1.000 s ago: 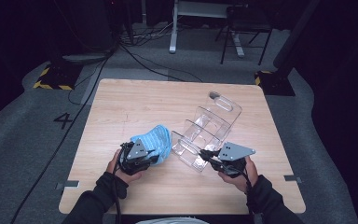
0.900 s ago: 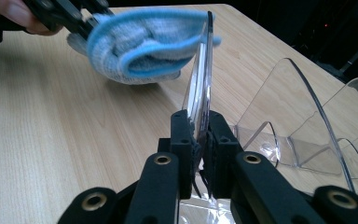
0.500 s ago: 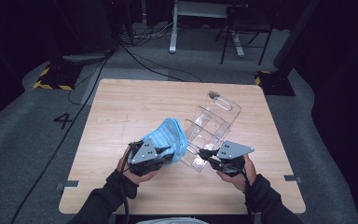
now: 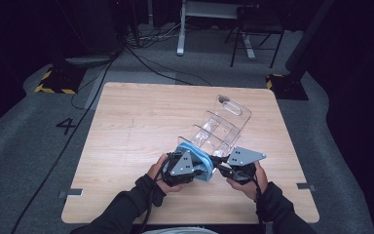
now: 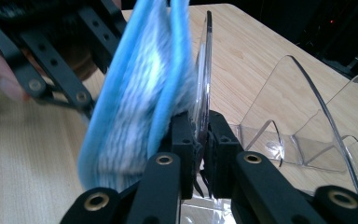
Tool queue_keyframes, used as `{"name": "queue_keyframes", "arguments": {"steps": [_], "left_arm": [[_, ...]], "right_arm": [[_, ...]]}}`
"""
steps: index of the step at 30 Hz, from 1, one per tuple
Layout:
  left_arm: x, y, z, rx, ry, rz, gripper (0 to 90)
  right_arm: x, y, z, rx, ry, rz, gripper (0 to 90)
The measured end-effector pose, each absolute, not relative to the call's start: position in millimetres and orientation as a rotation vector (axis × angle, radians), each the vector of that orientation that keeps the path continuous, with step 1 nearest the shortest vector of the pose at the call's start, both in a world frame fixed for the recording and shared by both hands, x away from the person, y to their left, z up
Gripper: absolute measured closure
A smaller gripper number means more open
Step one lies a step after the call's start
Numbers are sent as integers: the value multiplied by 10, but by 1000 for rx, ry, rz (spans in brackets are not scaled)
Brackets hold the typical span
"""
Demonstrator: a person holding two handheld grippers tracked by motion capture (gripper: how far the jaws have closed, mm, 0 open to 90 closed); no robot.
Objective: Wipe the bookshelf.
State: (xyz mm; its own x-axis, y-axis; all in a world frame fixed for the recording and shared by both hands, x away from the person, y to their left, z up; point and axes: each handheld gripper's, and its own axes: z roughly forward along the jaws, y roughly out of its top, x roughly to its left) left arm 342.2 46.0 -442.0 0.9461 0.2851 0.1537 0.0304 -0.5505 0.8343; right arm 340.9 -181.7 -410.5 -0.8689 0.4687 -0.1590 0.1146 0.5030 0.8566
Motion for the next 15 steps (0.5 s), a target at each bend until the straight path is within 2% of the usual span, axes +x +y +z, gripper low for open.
{"name": "queue_keyframes", "arguments": {"steps": [6,15], "left_arm": [[3431,347,-4639,2225,205,333,770],[3488,375,-4761,2285,227,320,770]], "right_arm": [[3409,-1816,-4108,487,2377,1317,844],[3405,-1822,-4112,483,2373,1317,844]]}}
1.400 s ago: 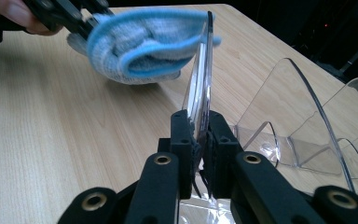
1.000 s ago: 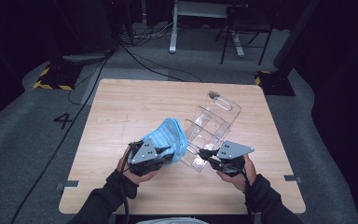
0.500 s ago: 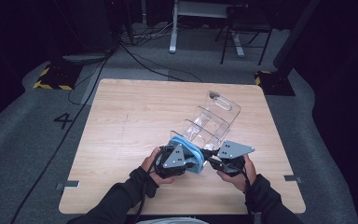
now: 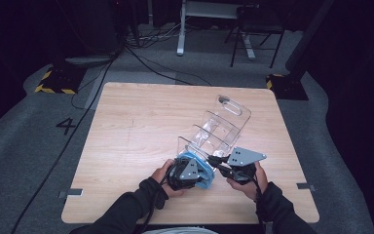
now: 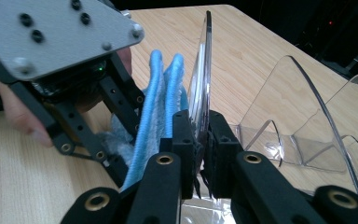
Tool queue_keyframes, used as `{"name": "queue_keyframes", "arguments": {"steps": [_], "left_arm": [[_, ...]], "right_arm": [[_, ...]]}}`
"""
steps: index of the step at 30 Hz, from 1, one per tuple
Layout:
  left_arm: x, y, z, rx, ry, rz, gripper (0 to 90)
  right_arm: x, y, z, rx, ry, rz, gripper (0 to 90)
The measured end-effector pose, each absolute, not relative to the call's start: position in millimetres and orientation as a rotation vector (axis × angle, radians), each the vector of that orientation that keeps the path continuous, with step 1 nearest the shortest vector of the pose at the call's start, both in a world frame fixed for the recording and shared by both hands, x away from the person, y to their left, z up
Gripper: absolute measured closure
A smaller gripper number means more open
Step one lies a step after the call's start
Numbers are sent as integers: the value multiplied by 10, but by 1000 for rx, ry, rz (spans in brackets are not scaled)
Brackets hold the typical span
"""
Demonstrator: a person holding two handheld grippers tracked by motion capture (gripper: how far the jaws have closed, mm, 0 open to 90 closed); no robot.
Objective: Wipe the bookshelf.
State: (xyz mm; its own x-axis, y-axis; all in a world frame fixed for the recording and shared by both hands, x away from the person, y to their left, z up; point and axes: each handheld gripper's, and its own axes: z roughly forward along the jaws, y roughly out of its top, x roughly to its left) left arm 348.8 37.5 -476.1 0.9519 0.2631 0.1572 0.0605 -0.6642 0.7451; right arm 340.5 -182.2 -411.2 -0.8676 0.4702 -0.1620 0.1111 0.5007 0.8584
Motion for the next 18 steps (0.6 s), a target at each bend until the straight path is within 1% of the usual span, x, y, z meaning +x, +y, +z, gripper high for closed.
{"name": "queue_keyframes", "arguments": {"steps": [5,9,14,18], "left_arm": [[3596,598,-4763,2310,330,376,768],[3687,807,-4717,2281,417,414,767],[3746,969,-4501,2214,439,478,768],[3716,991,-4335,2146,429,499,767]], "right_arm": [[3407,-1830,-4111,477,2376,1318,844],[3411,-1831,-4111,479,2377,1320,844],[3417,-1830,-4111,478,2378,1325,841],[3422,-1831,-4115,483,2377,1332,837]]}}
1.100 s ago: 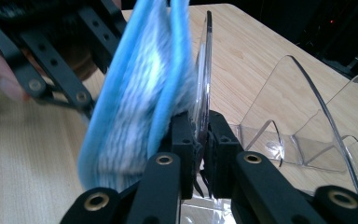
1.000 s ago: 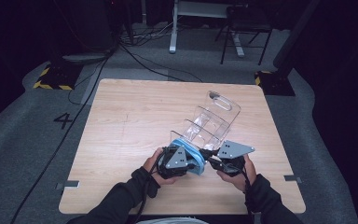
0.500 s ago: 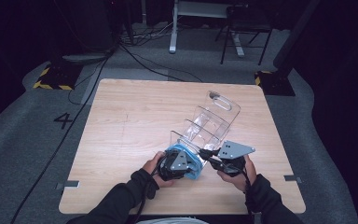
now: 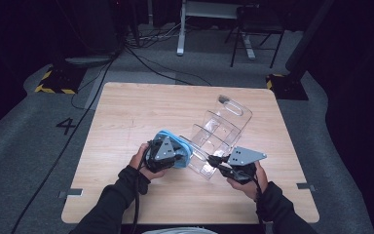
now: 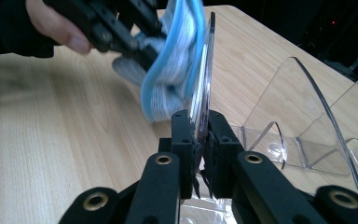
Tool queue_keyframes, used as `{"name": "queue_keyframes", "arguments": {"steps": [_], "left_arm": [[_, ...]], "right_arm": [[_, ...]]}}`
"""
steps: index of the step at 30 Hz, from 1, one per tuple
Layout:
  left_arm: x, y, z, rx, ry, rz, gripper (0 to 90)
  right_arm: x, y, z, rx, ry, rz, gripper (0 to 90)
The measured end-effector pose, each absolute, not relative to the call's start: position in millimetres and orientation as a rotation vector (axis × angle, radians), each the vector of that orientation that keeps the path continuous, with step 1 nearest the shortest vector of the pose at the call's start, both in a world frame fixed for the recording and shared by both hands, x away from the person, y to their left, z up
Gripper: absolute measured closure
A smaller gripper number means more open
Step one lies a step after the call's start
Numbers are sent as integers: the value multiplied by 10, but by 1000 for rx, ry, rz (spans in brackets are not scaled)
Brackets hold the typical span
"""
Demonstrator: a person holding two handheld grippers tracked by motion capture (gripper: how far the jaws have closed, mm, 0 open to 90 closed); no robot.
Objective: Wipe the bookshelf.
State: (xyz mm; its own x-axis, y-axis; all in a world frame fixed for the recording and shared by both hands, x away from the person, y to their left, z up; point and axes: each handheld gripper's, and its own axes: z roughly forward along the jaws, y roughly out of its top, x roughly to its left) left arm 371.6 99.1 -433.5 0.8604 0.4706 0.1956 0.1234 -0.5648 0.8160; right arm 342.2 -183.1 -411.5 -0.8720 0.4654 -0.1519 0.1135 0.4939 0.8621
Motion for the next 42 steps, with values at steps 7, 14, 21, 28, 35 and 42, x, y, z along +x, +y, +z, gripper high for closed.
{"name": "queue_keyframes", "arguments": {"steps": [7,14,21,28,35,42], "left_arm": [[3558,817,-4138,2087,325,490,767],[3435,524,-4224,2101,250,450,768],[3457,552,-4347,2070,281,387,768],[3499,565,-4446,2087,280,367,767],[3501,541,-4525,2117,268,367,768],[3487,333,-4786,2275,209,335,767]], "right_arm": [[3420,-1832,-4119,491,2376,1336,838],[3423,-1843,-4118,495,2374,1329,841],[3424,-1849,-4122,491,2370,1331,841],[3425,-1847,-4122,489,2369,1329,841],[3430,-1852,-4123,496,2371,1332,841],[3426,-1846,-4125,490,2365,1326,842]]}}
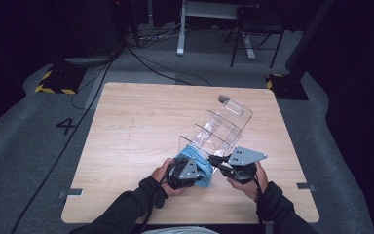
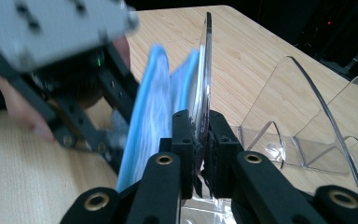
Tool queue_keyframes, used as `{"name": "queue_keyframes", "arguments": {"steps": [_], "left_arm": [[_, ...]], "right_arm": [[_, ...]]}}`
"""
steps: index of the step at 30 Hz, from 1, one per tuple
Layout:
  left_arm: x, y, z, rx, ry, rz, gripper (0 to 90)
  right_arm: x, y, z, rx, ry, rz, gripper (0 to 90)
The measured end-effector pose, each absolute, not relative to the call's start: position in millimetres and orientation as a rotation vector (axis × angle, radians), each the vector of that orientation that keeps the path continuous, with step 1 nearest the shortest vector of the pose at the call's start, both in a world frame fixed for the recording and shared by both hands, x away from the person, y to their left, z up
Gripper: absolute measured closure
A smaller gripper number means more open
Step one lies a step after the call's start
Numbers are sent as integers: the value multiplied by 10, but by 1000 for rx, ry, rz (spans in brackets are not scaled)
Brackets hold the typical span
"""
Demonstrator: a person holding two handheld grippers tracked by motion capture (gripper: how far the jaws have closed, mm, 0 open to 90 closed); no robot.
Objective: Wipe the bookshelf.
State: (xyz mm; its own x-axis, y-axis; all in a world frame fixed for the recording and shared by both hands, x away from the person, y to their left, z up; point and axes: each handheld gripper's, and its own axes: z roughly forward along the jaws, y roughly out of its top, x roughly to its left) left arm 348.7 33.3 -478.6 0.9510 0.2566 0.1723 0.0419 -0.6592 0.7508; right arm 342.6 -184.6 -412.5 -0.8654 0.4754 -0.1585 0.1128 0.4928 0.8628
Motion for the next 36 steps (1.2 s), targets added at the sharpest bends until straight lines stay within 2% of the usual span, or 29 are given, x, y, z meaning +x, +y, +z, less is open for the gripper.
{"name": "queue_keyframes", "arguments": {"steps": [6,20,25,32,36], "left_arm": [[3551,364,-4847,2330,223,318,766],[3855,843,-4775,2356,494,445,751],[3902,983,-4655,2258,567,487,747],[3795,980,-4434,2142,535,551,746],[3735,962,-4328,2059,508,536,746]], "right_arm": [[3425,-1851,-4127,485,2364,1328,842],[3429,-1848,-4128,486,2365,1326,832],[3430,-1847,-4130,491,2362,1323,826],[3431,-1843,-4130,494,2362,1321,825],[3429,-1837,-4133,500,2360,1320,824]]}}
